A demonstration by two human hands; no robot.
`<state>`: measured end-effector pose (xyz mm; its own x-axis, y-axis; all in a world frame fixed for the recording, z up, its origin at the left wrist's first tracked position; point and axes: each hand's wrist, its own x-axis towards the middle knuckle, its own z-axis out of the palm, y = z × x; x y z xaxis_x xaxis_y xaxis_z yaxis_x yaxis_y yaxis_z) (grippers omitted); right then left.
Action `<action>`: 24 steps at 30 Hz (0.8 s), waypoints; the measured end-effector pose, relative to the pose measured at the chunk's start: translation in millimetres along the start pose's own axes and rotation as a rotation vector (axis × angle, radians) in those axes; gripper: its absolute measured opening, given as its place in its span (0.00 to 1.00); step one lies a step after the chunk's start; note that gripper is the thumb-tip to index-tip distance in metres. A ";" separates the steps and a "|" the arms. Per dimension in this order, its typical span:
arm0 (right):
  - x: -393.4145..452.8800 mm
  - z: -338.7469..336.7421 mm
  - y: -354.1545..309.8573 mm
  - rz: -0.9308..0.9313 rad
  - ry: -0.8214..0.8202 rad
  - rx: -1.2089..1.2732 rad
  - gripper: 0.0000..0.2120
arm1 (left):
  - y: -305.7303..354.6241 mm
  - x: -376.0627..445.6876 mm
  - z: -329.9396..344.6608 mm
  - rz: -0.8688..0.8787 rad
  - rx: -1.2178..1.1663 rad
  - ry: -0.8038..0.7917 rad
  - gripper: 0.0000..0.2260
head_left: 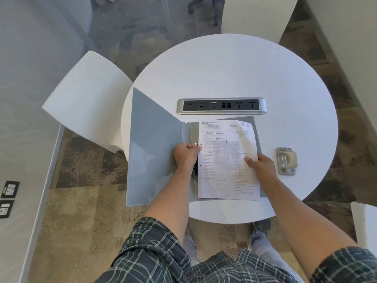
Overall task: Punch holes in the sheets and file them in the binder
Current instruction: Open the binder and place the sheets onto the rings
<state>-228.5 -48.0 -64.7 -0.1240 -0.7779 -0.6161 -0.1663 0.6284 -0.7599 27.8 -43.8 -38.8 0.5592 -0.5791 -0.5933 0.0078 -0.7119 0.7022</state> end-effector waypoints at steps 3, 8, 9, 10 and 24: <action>-0.2 1.8 -1.2 0.002 -0.019 0.009 0.07 | 6.3 0.0 -1.7 0.042 0.010 0.041 0.09; -5.8 0.6 -7.0 0.016 -0.065 0.005 0.07 | 7.9 7.1 -4.9 0.083 0.071 -0.029 0.10; -6.1 -0.7 -6.8 0.017 -0.072 0.000 0.07 | 7.0 8.4 -5.0 0.092 0.098 -0.045 0.08; -5.6 -1.9 -6.0 0.019 -0.077 -0.001 0.07 | 6.3 9.2 -5.2 0.096 0.115 -0.056 0.06; -8.1 1.6 -4.2 -0.024 -0.025 0.092 0.06 | 10.6 11.0 -1.3 0.171 0.205 0.026 0.05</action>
<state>-225.3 -44.3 -56.8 -0.0961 -0.7927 -0.6019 -0.0785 0.6089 -0.7894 35.1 -57.2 -37.3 0.5592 -0.6892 -0.4607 -0.2554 -0.6719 0.6952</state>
